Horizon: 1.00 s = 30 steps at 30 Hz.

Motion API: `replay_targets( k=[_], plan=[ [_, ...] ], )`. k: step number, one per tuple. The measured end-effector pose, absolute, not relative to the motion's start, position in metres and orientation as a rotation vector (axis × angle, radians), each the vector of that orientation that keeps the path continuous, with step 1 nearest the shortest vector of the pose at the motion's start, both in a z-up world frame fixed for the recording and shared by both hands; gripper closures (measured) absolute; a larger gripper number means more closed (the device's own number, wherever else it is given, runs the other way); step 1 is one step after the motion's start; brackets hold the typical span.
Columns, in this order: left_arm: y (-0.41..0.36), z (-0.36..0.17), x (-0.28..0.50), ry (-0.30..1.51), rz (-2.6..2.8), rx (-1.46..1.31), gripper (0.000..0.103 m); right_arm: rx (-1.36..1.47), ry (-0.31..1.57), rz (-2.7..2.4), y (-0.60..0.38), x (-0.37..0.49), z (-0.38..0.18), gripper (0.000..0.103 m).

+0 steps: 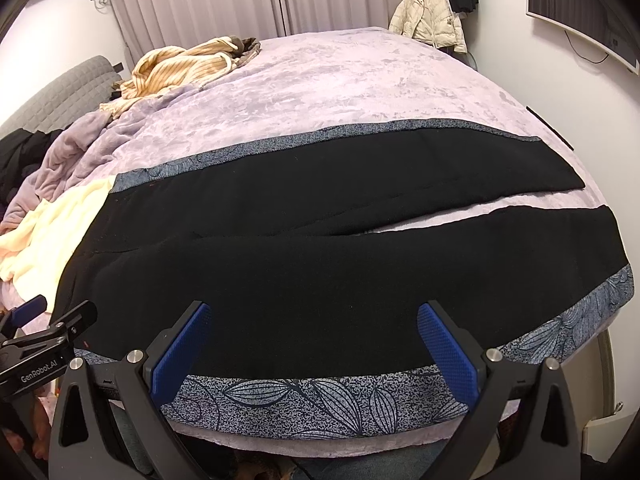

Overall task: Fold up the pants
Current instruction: 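Move both grippers to the patterned edge of the black trousers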

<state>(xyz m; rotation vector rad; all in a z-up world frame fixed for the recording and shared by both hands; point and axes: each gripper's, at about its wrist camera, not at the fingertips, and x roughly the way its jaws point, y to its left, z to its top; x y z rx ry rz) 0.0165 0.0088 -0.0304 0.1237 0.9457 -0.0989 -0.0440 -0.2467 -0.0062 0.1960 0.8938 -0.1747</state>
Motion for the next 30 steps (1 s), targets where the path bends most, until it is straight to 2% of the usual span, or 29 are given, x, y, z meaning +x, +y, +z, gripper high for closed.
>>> replay_targets(
  k=[8, 13, 30],
  plan=[
    [0.018, -0.03, 0.013, 0.931, -0.145, 0.079, 0.001, 0.263, 0.787, -0.085, -0.253, -0.055, -0.001, 0.0],
    [0.024, -0.032, 0.016, 0.938, -0.168, 0.046, 0.001, 0.214, 0.81, -0.081, -0.25, -0.055, -0.004, 0.0],
    [0.058, -0.042, 0.007, 0.927, -0.16, 0.021, 0.001, 0.377, 0.803, -0.033, -0.274, -0.073, -0.014, 0.0]
  ],
)
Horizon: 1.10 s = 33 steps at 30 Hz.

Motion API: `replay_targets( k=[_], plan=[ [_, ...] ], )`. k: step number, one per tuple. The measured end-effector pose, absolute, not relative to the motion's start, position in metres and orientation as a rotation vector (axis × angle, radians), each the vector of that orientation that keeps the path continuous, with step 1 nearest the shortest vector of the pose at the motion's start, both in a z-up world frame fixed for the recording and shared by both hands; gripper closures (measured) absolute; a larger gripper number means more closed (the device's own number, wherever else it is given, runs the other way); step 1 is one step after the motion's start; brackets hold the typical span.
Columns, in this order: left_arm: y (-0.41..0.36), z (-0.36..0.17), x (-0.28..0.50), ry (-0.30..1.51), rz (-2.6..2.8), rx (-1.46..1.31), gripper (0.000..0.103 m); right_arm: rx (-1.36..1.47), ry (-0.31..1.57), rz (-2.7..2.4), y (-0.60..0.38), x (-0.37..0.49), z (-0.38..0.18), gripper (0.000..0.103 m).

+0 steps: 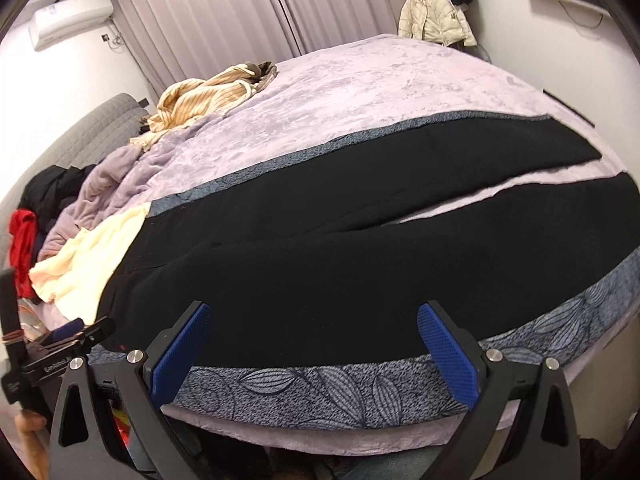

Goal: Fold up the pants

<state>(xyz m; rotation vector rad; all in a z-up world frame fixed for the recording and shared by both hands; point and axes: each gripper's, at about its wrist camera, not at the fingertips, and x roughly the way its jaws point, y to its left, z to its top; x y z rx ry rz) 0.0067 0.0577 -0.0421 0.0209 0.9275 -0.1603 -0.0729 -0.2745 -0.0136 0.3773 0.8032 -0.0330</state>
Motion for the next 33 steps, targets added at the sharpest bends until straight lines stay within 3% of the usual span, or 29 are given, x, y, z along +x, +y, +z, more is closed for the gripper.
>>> replay_targets(
  k=[8, 9, 10, 11, 12, 17, 22, 33],
  plan=[
    [0.103, -0.059, -0.008, 0.898, -0.249, -0.109, 0.001, 0.601, 0.76, 0.175, -0.289, -0.092, -0.039, 0.004],
    [0.109, -0.063, -0.01, 0.898, -0.257, -0.114, 0.001, 0.631, 0.765, 0.212, -0.29, -0.094, -0.046, 0.02],
    [0.114, -0.067, -0.012, 0.899, -0.267, -0.122, 0.001, 0.661, 0.78, 0.253, -0.289, -0.095, -0.055, 0.049],
    [0.118, -0.07, -0.014, 0.903, -0.275, -0.132, 0.001, 0.697, 0.803, 0.294, -0.289, -0.095, -0.064, 0.059],
    [0.123, -0.075, -0.016, 0.912, -0.279, -0.142, 0.001, 0.725, 0.824, 0.323, -0.289, -0.096, -0.071, 0.061],
    [0.136, -0.082, -0.02, 0.928, -0.306, -0.203, 0.001, 0.842, 0.952, 0.444, -0.276, -0.1, -0.116, 0.06],
    [0.141, -0.08, -0.022, 0.919, -0.376, -0.24, 0.001, 0.891, 0.944, 0.456, -0.269, -0.101, -0.138, 0.035],
    [0.152, -0.113, -0.019, 0.969, -0.45, -0.477, 0.001, 0.982, 0.744, 0.654, -0.232, -0.068, -0.119, 0.035]
  ],
)
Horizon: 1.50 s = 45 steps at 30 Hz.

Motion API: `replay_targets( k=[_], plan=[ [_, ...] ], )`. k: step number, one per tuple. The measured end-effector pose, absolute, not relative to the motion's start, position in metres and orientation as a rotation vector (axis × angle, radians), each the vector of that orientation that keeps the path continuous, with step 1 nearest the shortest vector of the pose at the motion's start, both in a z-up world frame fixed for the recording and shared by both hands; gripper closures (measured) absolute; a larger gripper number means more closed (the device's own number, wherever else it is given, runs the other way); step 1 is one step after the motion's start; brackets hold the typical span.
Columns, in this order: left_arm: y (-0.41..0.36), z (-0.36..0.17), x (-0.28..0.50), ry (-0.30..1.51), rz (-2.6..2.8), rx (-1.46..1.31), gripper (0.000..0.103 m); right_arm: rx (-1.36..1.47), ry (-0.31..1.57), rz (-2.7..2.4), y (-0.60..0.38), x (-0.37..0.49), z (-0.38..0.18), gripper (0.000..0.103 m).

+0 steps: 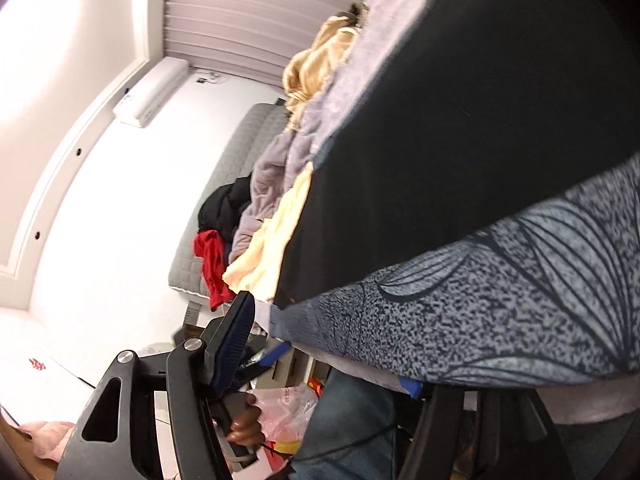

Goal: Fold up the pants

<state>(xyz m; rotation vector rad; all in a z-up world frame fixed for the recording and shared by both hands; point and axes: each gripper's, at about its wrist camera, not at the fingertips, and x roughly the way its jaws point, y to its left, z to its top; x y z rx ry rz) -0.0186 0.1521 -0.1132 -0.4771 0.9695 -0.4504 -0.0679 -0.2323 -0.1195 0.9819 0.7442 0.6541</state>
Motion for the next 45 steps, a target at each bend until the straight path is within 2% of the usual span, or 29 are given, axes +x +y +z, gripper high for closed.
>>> replay_targets(
  k=[4, 8, 10, 12, 13, 14, 15, 16, 17, 18, 19, 21, 26, 31, 34, 35, 37, 39, 41, 43, 45],
  plan=[
    [0.151, -0.116, -0.012, 0.94, -0.488, -0.593, 0.001, 0.947, 0.71, 0.687, -0.228, -0.069, -0.094, 0.035],
    [0.15, -0.104, 0.004, 0.879, -0.463, -0.641, 0.001, 0.917, 0.749, 0.673, -0.231, -0.071, -0.097, 0.035],
    [0.149, -0.103, 0.009, 0.878, -0.435, -0.623, 0.02, 0.925, 0.776, 0.633, -0.236, -0.071, -0.104, 0.035],
    [0.147, -0.105, 0.017, 0.921, -0.42, -0.587, 0.046, 0.939, 0.789, 0.567, -0.253, -0.079, -0.115, 0.035],
    [0.147, -0.106, 0.017, 0.932, -0.415, -0.58, 0.052, 0.961, 0.79, 0.53, -0.265, -0.083, -0.121, 0.035],
    [0.148, -0.108, 0.018, 0.942, -0.412, -0.574, 0.063, 0.989, 0.788, 0.5, -0.28, -0.086, -0.125, 0.036],
    [0.148, -0.109, 0.02, 0.955, -0.403, -0.564, 0.07, 1.019, 0.782, 0.478, -0.292, -0.09, -0.131, 0.044],
    [0.148, -0.109, 0.021, 0.959, -0.401, -0.562, 0.07, 1.051, 0.777, 0.453, -0.302, -0.094, -0.135, 0.069],
    [0.149, -0.109, 0.022, 0.961, -0.403, -0.568, 0.07, 1.091, 0.778, 0.417, -0.313, -0.096, -0.141, 0.084],
    [0.148, -0.107, 0.023, 0.965, -0.399, -0.57, 0.073, 1.121, 0.774, 0.391, -0.321, -0.098, -0.145, 0.094],
    [0.147, -0.103, 0.025, 0.966, -0.39, -0.56, 0.075, 1.139, 0.762, 0.378, -0.326, -0.1, -0.145, 0.094],
    [0.149, -0.093, 0.026, 0.956, -0.385, -0.546, 0.075, 1.089, 0.731, 0.369, -0.328, -0.101, -0.128, 0.094],
    [0.135, -0.05, 0.051, 0.868, -0.398, -0.471, 0.075, 0.815, 0.664, 0.386, -0.326, -0.069, -0.045, 0.094],
    [0.114, -0.005, 0.11, 0.758, -0.403, -0.37, 0.075, 0.723, 0.681, 0.403, -0.341, 0.012, 0.016, 0.094],
    [0.103, -0.001, 0.156, 0.748, -0.365, -0.337, 0.074, 0.67, 0.738, 0.375, -0.342, 0.067, 0.025, 0.094],
    [0.098, -0.006, 0.176, 0.76, -0.345, -0.317, 0.07, 0.652, 0.766, 0.354, -0.343, 0.09, 0.021, 0.093],
    [0.087, -0.02, 0.204, 0.77, -0.275, -0.266, 0.052, 0.625, 0.832, 0.316, -0.343, 0.128, 0.003, 0.091],
    [0.085, -0.035, 0.232, 0.779, -0.196, -0.229, 0.027, 0.636, 0.884, 0.271, -0.348, 0.155, -0.026, 0.089],
    [0.09, -0.055, 0.248, 0.817, -0.159, -0.228, 0.023, 0.665, 0.95, 0.239, -0.352, 0.176, -0.053, 0.084],
    [0.092, -0.071, 0.257, 0.883, -0.141, -0.232, 0.023, 0.723, 1.032, 0.209, -0.359, 0.191, -0.085, 0.059],
    [0.095, -0.066, 0.252, 0.891, -0.147, -0.231, 0.023, 0.773, 1.019, 0.209, -0.362, 0.185, -0.089, 0.053]
  ],
)
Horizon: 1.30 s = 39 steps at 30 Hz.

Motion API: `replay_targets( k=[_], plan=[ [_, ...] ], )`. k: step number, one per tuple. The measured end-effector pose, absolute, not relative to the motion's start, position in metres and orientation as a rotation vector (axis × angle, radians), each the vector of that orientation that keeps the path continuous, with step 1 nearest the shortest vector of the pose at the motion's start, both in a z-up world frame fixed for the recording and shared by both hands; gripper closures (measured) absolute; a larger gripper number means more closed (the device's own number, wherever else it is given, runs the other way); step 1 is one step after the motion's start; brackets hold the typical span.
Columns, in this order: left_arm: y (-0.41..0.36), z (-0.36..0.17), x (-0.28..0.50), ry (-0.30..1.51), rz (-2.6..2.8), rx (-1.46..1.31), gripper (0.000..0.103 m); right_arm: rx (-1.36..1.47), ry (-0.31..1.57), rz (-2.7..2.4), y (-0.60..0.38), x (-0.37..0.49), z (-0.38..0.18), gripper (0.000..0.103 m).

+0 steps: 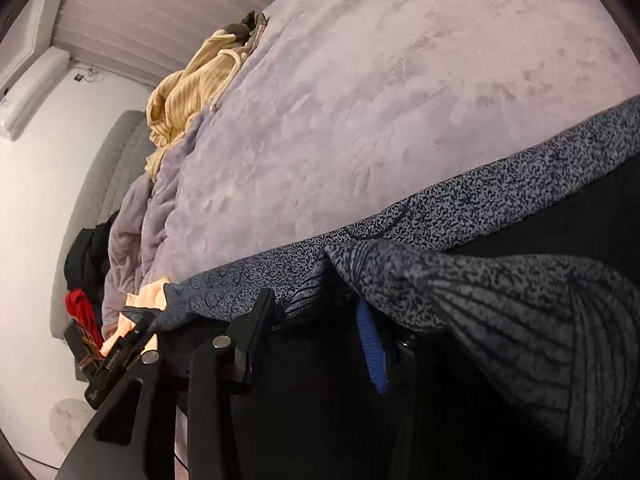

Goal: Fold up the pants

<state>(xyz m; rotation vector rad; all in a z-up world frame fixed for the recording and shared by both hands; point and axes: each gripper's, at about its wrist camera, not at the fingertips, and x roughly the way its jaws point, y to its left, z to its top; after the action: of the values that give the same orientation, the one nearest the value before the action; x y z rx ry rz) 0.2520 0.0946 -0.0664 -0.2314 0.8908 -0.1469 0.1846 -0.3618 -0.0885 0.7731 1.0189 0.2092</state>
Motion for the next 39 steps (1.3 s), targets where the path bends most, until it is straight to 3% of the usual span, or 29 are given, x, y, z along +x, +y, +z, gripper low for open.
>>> replay_targets(
  k=[1, 3, 5, 6, 7, 12, 15, 18, 21, 25, 29, 32, 39],
  plan=[
    [0.096, -0.056, 0.244, 0.868, -0.149, -0.227, 0.023, 0.763, 1.001, 0.208, -0.361, 0.179, -0.082, 0.038],
    [0.104, -0.036, 0.232, 0.808, -0.144, -0.205, 0.023, 0.704, 0.961, 0.191, -0.355, 0.164, -0.06, 0.03],
    [0.106, -0.019, 0.226, 0.764, -0.153, -0.191, 0.023, 0.644, 0.897, 0.262, -0.342, 0.148, -0.035, 0.036],
    [0.103, -0.016, 0.225, 0.756, -0.168, -0.181, 0.023, 0.594, 0.873, 0.315, -0.33, 0.142, -0.024, 0.051],
    [0.096, -0.018, 0.228, 0.769, -0.191, -0.166, 0.023, 0.543, 0.876, 0.341, -0.317, 0.14, -0.016, 0.059],
    [0.044, -0.057, 0.254, 0.874, -0.247, -0.108, 0.023, 0.361, 0.989, 0.323, -0.261, 0.178, -0.047, 0.06],
    [0.025, -0.082, 0.273, 0.93, -0.185, -0.037, 0.023, 0.29, 0.998, 0.2, -0.261, 0.203, -0.071, 0.075],
    [0.019, -0.092, 0.282, 0.951, -0.179, -0.004, 0.023, 0.296, 0.969, 0.107, -0.281, 0.215, -0.069, 0.075],
    [0.016, -0.079, 0.278, 0.954, -0.147, 0.056, 0.023, 0.374, 0.934, 0.061, -0.305, 0.209, -0.055, 0.071],
    [0.009, -0.05, 0.251, 0.911, -0.23, 0.064, 0.023, 0.483, 0.856, 0.096, -0.338, 0.159, -0.023, 0.05],
    [-0.041, -0.022, 0.208, 0.871, -0.425, 0.109, 0.023, 0.55, 0.761, 0.07, -0.383, 0.075, 0.001, 0.048],
    [-0.096, -0.01, 0.172, 0.883, -0.647, 0.087, 0.023, 0.603, 0.709, -0.003, -0.423, 0.006, 0.006, 0.04],
    [-0.228, -0.031, 0.113, 0.98, -0.962, 0.09, 0.023, 0.767, 0.659, -0.224, -0.508, -0.147, -0.012, 0.038]
  ],
)
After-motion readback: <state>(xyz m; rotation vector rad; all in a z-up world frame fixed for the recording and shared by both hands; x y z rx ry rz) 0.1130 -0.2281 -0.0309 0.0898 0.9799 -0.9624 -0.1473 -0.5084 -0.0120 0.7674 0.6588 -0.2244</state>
